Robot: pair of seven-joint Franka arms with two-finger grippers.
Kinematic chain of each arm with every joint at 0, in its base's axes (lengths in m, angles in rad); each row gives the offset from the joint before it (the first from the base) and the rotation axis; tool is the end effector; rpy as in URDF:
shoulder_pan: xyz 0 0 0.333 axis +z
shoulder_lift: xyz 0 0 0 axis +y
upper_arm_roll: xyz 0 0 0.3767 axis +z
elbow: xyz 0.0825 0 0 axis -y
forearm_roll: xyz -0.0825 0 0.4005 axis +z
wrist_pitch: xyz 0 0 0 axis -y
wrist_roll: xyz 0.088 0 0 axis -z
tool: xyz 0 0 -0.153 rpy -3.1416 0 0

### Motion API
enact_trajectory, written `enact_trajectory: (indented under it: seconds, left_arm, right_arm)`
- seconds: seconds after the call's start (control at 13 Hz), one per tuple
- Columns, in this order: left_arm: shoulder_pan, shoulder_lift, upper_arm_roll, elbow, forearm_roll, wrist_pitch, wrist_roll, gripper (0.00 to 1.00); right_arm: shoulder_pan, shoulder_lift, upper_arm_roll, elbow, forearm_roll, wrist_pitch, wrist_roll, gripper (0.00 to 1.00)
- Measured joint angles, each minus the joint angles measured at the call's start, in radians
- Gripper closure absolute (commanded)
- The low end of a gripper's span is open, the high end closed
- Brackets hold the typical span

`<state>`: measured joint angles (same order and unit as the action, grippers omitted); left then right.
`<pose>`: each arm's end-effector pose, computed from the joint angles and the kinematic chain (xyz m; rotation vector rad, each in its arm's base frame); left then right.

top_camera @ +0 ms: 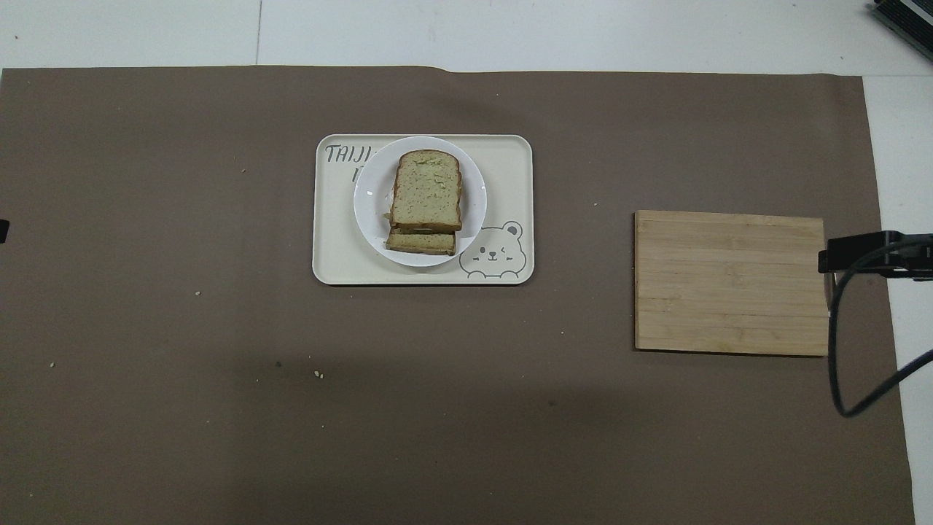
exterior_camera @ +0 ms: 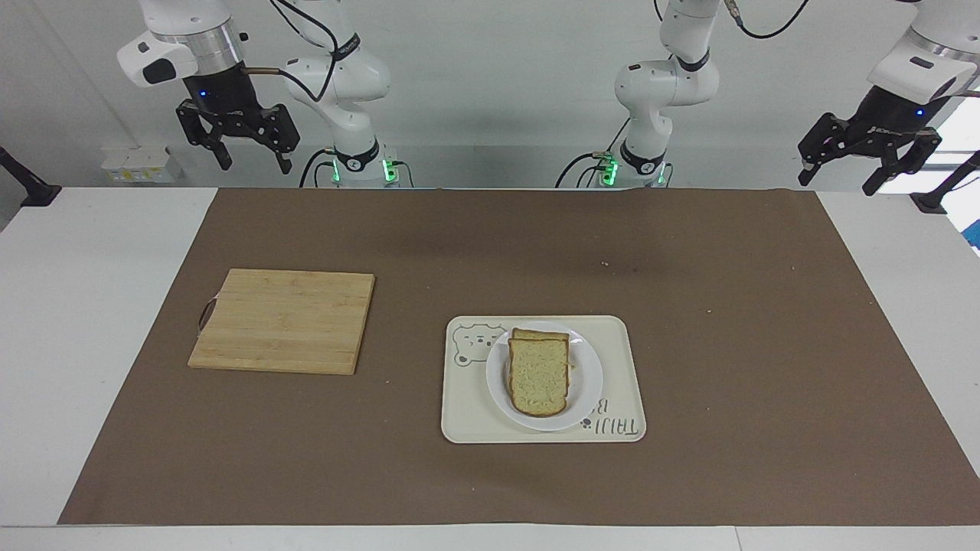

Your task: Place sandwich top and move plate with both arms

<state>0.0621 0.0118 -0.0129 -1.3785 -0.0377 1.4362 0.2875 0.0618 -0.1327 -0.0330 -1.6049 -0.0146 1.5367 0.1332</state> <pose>0.5607 0.0215 0.7131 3.0882 -0.3790 0.0802 0.5200 0.0113 0.6918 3.1306 -0.1649 0.1020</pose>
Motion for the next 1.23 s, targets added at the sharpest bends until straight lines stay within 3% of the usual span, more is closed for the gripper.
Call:
enact_trajectory:
  seconds: [1.23]
  left_arm:
    - [-0.079,-0.024,0.079,-0.003,0.018,-0.113,-0.065,0.00]
  right_arm:
    - [0.000,0.000,0.000,0.000,0.000,0.000,0.000,0.00]
